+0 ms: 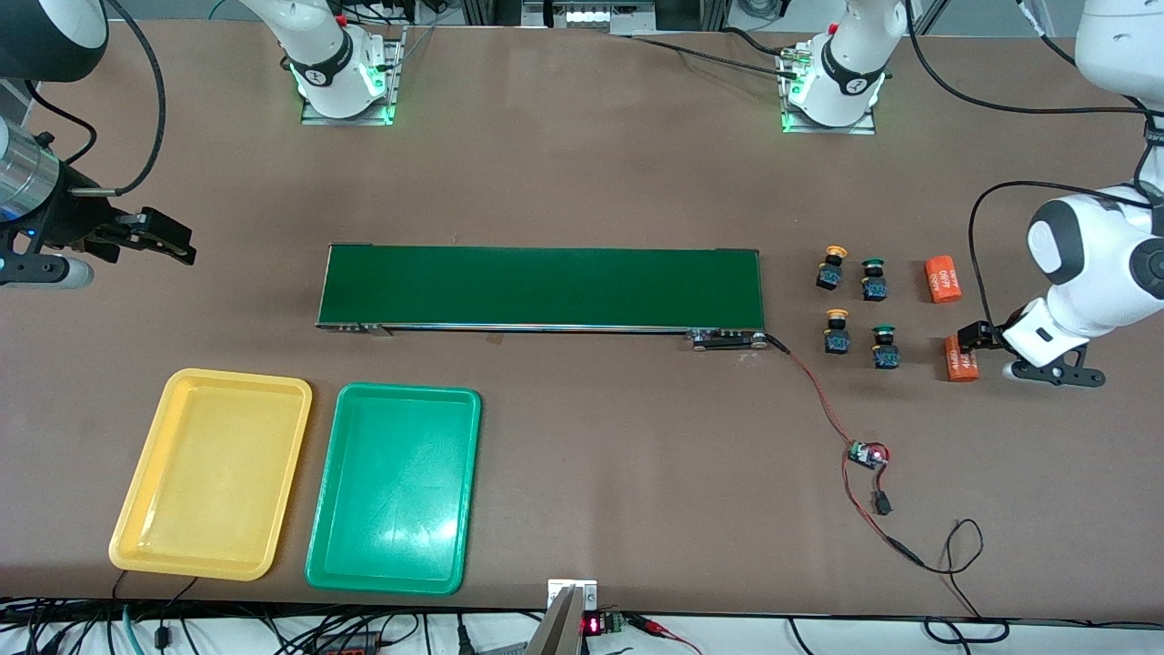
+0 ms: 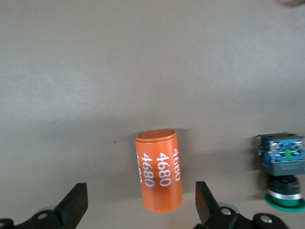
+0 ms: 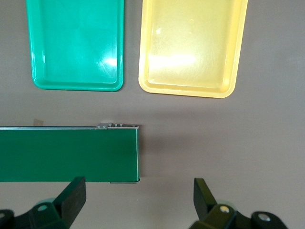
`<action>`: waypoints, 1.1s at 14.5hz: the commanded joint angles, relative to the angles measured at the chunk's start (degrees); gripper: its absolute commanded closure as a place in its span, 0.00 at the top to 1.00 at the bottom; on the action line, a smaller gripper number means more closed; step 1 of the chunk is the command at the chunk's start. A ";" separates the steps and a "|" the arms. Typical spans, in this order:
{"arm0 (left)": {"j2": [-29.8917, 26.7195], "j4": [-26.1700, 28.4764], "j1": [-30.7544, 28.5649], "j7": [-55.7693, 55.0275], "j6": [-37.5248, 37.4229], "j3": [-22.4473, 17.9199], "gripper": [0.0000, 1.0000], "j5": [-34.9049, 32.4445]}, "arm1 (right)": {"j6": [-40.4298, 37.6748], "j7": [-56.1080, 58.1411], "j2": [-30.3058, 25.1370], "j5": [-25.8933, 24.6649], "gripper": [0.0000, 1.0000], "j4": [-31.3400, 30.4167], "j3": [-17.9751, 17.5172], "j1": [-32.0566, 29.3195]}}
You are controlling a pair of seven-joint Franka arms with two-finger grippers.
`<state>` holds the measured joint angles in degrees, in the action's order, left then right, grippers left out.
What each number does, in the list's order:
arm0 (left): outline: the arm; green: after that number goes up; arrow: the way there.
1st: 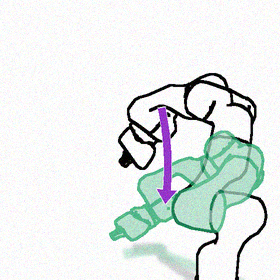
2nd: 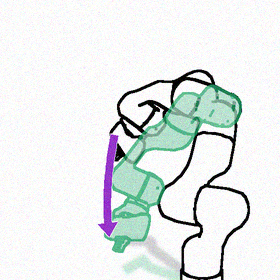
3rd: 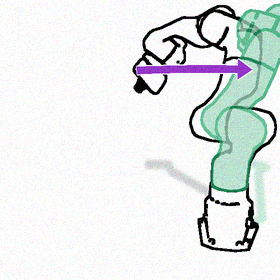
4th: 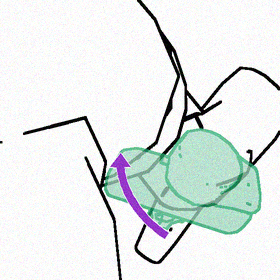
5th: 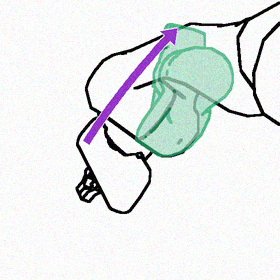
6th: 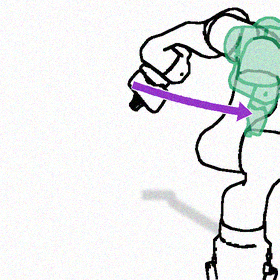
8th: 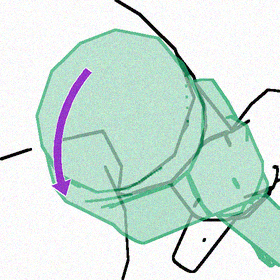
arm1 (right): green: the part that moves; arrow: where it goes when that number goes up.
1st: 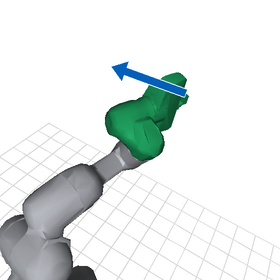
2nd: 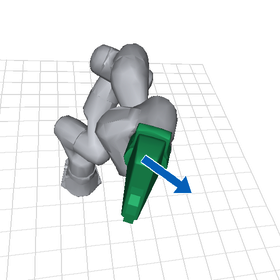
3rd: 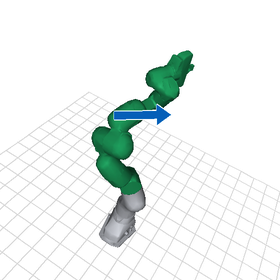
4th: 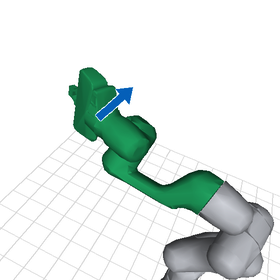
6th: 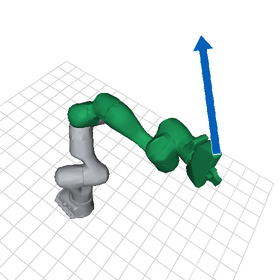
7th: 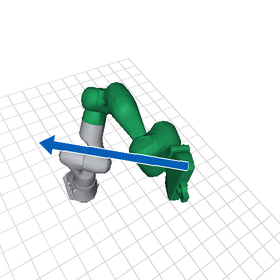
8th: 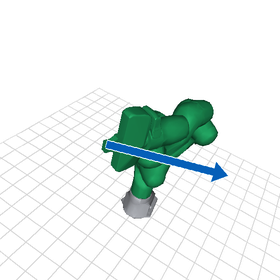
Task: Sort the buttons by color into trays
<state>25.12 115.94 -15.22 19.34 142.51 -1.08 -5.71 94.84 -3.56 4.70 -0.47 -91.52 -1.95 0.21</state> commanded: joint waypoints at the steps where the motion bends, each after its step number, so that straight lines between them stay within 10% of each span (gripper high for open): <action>1: 1.41 -0.01 -1.48 1.31 2.25 1.08 0.98 -0.80 | -0.09 0.39 0.13 -0.58 1.00 0.55 -0.07 -0.30; 5: 4.40 -0.19 -1.75 1.22 3.56 1.79 0.94 -0.09 | -0.36 0.48 0.13 -0.67 1.00 0.55 -0.07 -0.03; 6: 5.36 -0.10 -1.75 1.31 4.61 1.79 0.82 -0.09 | -0.36 0.48 0.04 -0.67 1.00 0.55 -0.07 0.05; 7: 6.16 -0.19 -1.66 1.40 4.62 1.79 0.47 -0.09 | -0.36 0.48 0.13 -0.67 1.00 0.55 -0.07 0.05; 11: 5.47 -0.45 -1.57 2.88 3.49 2.31 0.24 -0.09 | -0.36 0.22 0.04 -0.76 1.00 0.55 -0.16 0.49; 16: -4.28 -4.82 -1.48 5.26 -20.17 10.29 0.14 -0.27 | -0.80 0.31 0.04 -0.67 1.00 0.55 -0.25 0.32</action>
<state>26.78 112.79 -16.25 22.82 134.36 4.80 -5.70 94.77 -3.56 4.74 -0.47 -91.52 -2.06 0.49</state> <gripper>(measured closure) 0.507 0.000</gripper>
